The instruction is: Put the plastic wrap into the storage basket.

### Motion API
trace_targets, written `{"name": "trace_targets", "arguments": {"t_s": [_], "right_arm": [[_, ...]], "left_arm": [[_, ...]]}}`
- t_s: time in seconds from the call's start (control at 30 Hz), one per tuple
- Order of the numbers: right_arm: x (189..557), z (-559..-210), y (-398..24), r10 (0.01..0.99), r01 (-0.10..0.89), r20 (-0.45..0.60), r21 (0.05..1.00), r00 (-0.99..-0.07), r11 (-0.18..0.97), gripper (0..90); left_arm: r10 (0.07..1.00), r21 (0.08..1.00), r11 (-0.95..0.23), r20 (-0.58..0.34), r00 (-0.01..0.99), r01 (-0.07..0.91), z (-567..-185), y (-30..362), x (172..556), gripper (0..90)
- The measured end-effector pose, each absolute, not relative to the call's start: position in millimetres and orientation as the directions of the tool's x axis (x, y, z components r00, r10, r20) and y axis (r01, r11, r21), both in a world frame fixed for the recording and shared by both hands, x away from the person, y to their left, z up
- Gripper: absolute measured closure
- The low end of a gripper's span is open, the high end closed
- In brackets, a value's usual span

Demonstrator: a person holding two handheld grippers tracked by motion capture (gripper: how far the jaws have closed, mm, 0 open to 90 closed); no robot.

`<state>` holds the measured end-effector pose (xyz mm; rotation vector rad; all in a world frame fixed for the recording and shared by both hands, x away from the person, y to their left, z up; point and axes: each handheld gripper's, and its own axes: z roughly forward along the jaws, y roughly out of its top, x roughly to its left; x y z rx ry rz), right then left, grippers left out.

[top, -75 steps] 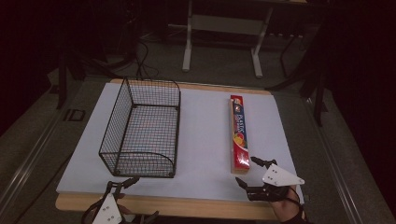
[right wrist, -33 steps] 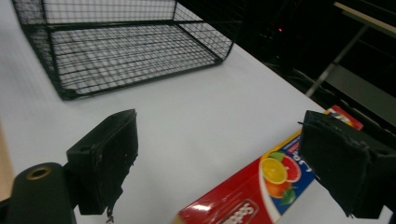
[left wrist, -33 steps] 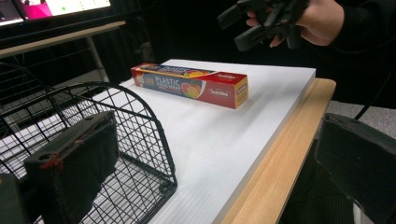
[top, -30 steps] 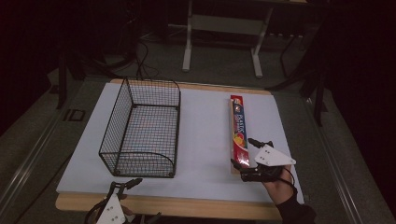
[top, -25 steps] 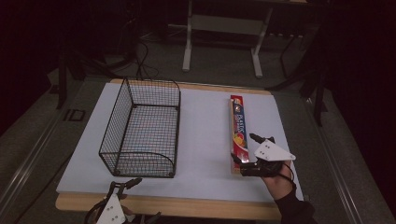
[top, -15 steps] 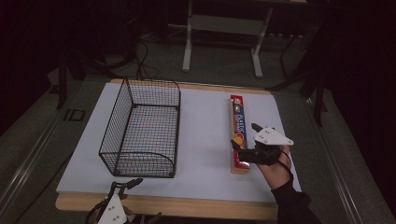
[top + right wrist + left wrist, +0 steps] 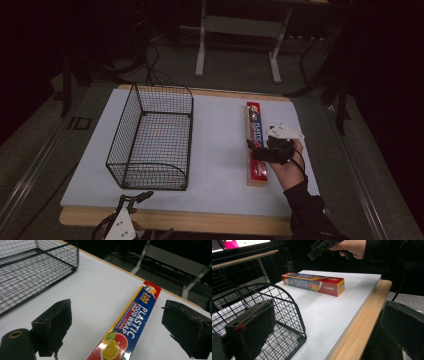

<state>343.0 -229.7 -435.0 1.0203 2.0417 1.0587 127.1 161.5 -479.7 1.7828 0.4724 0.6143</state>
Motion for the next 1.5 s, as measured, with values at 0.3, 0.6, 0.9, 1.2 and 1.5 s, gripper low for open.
{"name": "trace_targets", "arguments": {"t_s": [0.3,0.6,0.9,1.2,1.5], "right_arm": [[370,-443,-226,0.903,0.520,-0.062,0.800,-0.426,0.300,12.7],[396,-464,-224,0.938,0.666,-0.022,0.698,-0.345,0.262,13.6],[420,-477,-221,0.966,0.743,0.001,0.638,-0.260,0.200,16.0],[448,-483,-218,0.983,0.848,0.043,0.515,-0.176,0.129,16.0],[464,-486,-217,0.991,0.912,0.067,0.402,-0.117,0.081,19.3]], "left_arm": [[0.598,0.959,-0.284,0.170,0.784,0.008,-480,161,127,0.2],[0.597,0.959,-0.284,0.170,0.784,0.008,-480,161,127,0.2],[0.595,0.958,-0.286,0.171,0.786,0.009,-480,161,128,0.2],[0.594,0.958,-0.286,0.170,0.786,0.009,-480,161,128,0.2],[0.592,0.958,-0.287,0.172,0.787,0.006,-480,161,128,0.2]]}}
